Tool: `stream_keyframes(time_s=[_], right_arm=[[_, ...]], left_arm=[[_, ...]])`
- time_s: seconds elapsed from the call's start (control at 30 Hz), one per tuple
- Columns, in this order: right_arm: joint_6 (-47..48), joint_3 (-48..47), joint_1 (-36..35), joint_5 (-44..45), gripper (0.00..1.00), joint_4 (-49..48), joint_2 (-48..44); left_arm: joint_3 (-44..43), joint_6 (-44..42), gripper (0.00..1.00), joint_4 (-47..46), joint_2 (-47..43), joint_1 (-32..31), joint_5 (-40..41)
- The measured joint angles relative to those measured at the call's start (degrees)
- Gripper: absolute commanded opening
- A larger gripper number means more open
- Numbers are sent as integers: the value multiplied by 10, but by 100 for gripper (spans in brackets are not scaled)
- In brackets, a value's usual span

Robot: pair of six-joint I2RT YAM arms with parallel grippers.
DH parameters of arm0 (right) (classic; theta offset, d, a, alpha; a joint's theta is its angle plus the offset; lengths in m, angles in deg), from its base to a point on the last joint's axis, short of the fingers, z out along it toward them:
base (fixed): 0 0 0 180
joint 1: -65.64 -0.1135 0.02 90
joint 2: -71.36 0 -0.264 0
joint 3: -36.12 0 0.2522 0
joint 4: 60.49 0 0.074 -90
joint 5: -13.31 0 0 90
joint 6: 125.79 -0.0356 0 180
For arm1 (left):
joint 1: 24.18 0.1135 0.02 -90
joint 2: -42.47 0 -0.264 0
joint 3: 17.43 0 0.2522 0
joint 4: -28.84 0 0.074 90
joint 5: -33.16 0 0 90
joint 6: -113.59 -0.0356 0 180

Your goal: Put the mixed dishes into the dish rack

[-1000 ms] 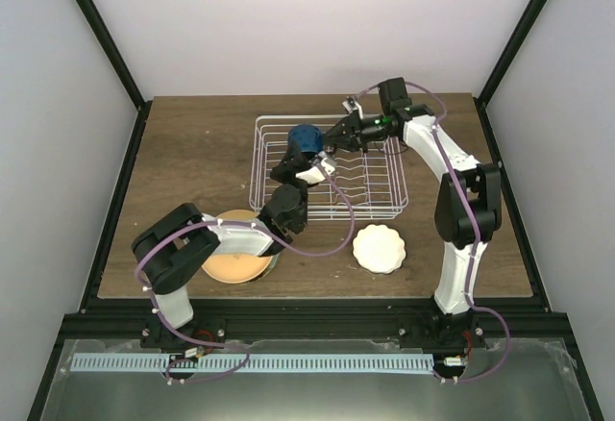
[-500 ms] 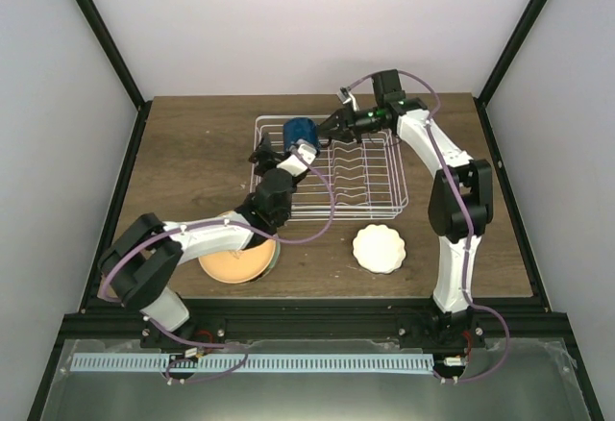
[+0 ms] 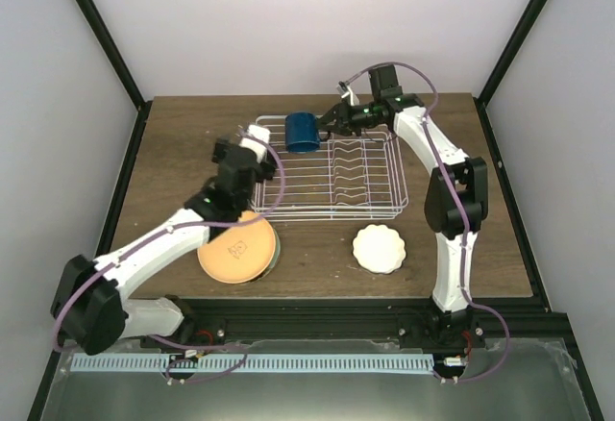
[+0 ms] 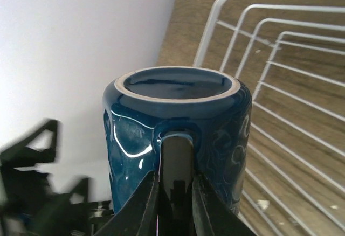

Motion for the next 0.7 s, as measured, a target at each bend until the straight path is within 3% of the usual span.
stream_keyframes(time_s=[0.13, 0.3, 0.5, 0.7], right_arm=[[54, -10, -14, 84, 1, 25, 2], [111, -5, -53, 190, 1, 15, 0], [166, 129, -99, 294, 1, -107, -51], [198, 265, -120, 341, 1, -254, -100]], left_arm=[[-73, 56, 100, 83, -34, 81, -36], [-138, 95, 100, 145, -41, 129, -78], [-210, 169, 100, 241, -16, 200, -158], [-279, 217, 100, 310, 28, 251, -245]])
